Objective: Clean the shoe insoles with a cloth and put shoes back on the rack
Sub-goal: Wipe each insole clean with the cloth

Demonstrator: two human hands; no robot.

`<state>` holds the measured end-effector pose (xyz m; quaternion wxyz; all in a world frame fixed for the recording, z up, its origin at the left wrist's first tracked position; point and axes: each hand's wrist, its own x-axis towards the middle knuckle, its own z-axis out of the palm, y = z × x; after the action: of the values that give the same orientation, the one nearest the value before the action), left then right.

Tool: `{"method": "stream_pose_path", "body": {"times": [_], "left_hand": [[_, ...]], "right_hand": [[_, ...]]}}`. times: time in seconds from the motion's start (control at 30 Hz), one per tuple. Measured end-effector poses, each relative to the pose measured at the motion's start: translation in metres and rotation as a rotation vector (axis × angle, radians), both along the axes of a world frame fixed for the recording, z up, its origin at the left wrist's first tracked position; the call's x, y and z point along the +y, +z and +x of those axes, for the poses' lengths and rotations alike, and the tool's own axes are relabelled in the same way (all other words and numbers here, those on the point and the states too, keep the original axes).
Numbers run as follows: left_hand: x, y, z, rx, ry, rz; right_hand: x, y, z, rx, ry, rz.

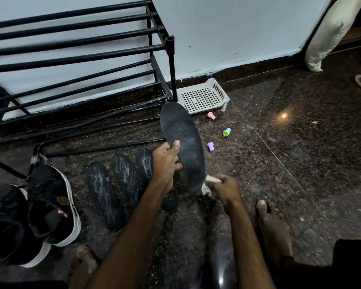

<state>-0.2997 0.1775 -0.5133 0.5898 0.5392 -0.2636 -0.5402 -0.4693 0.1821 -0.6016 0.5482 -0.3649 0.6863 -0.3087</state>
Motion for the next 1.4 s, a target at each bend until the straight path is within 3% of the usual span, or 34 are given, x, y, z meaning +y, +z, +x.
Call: {"method": "stream_pose_path", "body": {"times": [0.1,0.3,0.37,0.5,0.57,0.67,0.83,0.9,0.97,1.03,1.17,1.3,1.4], "left_hand": [[0.0,0.0,0.005,-0.016,-0.004,-0.008],[0.0,-0.003,0.002,-0.031,-0.011,-0.003],[0.0,-0.001,-0.001,-0.022,-0.022,-0.004],[0.0,-0.001,0.0,0.0,-0.012,-0.007],[-0.001,-0.003,0.003,0.011,0.013,0.003],[-0.004,-0.005,0.005,0.016,0.03,0.032],[-0.004,-0.01,-0.009,-0.05,-0.034,0.046],[-0.004,-0.01,-0.013,-0.059,-0.042,0.047],[-0.004,-0.01,-0.011,-0.048,-0.026,0.04],[-0.005,-0.009,-0.007,-0.032,-0.014,0.019],[-0.012,-0.014,-0.003,-0.112,0.037,0.056],[-0.019,-0.038,-0.013,-0.223,0.121,0.233],[-0.02,-0.054,-0.022,-0.144,0.105,0.352]], "right_hand": [[0.013,-0.005,-0.018,-0.071,-0.076,0.01],[-0.011,0.068,0.001,-0.299,-0.006,-0.275],[-0.017,0.073,0.013,-0.218,0.051,-0.277],[-0.004,0.043,0.003,0.335,0.17,-0.07],[0.011,0.024,-0.017,0.458,0.182,0.047],[0.018,0.015,-0.031,0.366,0.06,-0.022],[-0.024,0.074,0.01,-0.051,0.076,-0.329],[-0.034,0.077,0.023,0.081,0.074,-0.354],[-0.025,0.062,0.016,0.392,0.108,-0.224],[-0.005,0.035,-0.003,0.509,0.184,-0.06],[0.022,0.001,-0.025,0.486,0.132,0.066],[0.015,0.017,-0.012,0.401,0.185,-0.146],[0.0,0.03,-0.002,0.37,0.266,-0.187]]}}
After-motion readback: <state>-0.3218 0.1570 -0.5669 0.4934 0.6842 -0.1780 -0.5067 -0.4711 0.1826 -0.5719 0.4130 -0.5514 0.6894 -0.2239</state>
